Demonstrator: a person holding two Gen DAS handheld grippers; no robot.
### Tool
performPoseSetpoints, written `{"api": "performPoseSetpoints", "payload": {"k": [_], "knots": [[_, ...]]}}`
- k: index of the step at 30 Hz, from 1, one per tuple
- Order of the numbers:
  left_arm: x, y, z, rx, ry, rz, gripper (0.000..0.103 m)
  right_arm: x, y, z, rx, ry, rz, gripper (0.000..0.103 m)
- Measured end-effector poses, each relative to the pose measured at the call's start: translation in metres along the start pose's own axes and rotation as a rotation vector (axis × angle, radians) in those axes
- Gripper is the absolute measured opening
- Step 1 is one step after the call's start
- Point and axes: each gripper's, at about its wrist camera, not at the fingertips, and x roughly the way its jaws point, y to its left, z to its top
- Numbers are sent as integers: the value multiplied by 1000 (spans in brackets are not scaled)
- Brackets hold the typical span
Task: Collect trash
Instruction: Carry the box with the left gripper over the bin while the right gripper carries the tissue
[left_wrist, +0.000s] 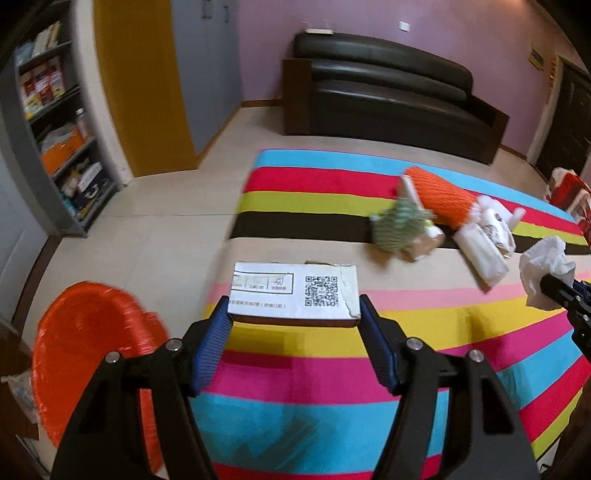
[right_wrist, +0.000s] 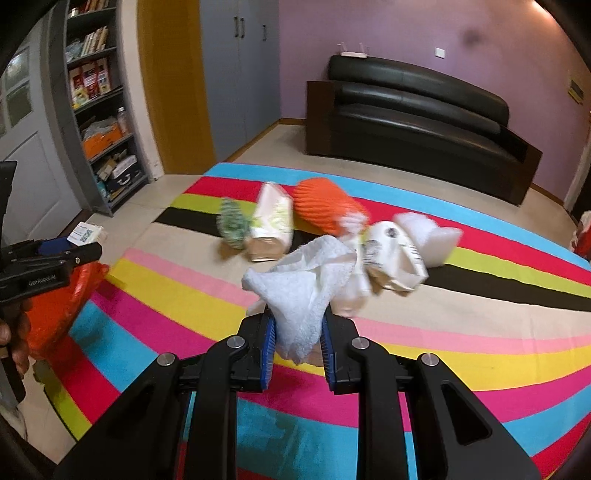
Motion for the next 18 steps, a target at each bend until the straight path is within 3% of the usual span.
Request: {"api": "performPoseSetpoints", "payload": {"k": [18], "knots": [[-68,164,-27,-132,-42,166,66,0,165,34,-86,-19,168,21]]}}
